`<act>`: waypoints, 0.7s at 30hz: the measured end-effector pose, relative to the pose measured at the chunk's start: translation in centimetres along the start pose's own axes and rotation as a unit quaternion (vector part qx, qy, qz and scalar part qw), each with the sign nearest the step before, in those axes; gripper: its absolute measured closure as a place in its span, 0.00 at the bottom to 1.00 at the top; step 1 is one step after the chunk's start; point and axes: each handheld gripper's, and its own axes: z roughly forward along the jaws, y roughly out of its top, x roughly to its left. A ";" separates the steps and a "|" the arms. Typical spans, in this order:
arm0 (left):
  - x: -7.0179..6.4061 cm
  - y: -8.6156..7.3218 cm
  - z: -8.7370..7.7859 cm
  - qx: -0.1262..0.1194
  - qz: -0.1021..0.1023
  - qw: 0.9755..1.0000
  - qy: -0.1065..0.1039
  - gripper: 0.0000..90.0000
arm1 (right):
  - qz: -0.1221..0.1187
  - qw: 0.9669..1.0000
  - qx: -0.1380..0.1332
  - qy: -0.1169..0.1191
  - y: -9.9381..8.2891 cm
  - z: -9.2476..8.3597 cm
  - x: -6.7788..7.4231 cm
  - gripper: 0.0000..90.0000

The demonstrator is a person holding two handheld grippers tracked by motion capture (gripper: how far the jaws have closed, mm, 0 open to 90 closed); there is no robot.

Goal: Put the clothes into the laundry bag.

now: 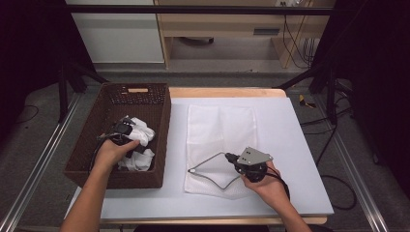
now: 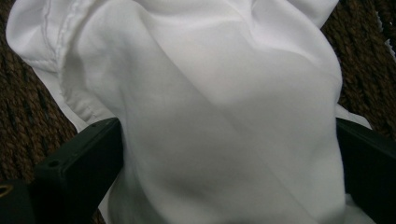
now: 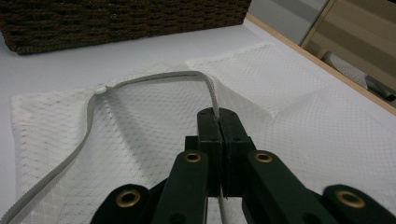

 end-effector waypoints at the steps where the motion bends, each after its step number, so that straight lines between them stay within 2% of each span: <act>1: 0.0 0.0 0.0 0.001 0.001 1.000 0.000 0.01 | 0.000 1.000 0.000 0.000 0.0 0.0 0.0 0.99; 4: -0.1 0.1 0.1 0.004 -0.008 1.000 0.001 0.01 | 0.000 1.000 0.001 0.000 0.0 0.0 0.0 0.99; 10: -0.2 0.1 0.1 0.013 -0.008 1.000 0.000 0.10 | -0.001 1.000 0.001 0.002 0.0 0.0 -0.1 0.99; 12: -0.2 0.3 0.1 0.019 -0.004 1.000 0.002 0.16 | 0.001 1.000 -0.001 0.004 -0.1 -0.1 -0.1 0.99; 17: -0.5 0.4 0.1 0.025 0.006 1.000 0.006 0.24 | 0.006 1.000 -0.001 0.005 -0.1 -0.1 -0.2 0.99; 21: -0.7 0.3 -0.1 0.025 0.019 0.999 -0.001 0.36 | 0.005 1.000 -0.001 0.005 -0.1 -0.1 -0.2 0.99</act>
